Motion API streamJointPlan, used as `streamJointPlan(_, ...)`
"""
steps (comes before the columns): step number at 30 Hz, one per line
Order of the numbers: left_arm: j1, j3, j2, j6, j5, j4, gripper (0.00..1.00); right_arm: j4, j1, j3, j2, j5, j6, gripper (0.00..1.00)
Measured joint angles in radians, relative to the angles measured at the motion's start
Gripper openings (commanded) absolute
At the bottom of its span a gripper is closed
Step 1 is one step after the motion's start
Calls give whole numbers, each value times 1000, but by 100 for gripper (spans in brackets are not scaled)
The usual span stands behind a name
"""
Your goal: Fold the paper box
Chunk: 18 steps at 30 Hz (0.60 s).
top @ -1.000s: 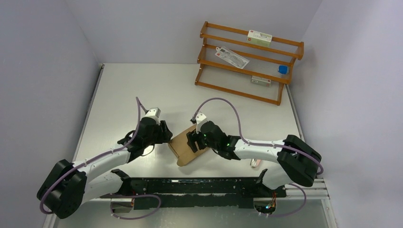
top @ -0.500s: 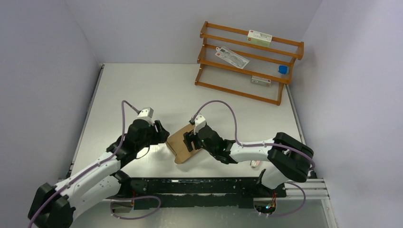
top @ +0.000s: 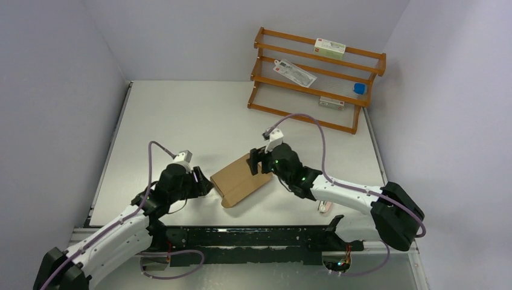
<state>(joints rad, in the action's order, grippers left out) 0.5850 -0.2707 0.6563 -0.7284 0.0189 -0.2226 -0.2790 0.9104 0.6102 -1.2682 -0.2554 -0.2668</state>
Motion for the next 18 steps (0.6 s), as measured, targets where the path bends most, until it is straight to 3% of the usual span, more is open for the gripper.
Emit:
streamJointPlan(6,0,21,140,-28,-70,98,55,-13,-152,-77,-16,143,-72,74)
streamJointPlan(14,1,22,188,-47,-95,222,55,-99,-214,-129,-104,307,-154,64)
streamJointPlan(18,1,22,249,-47,-96,276,47,-139,-220,-152,-132,340,-187,57)
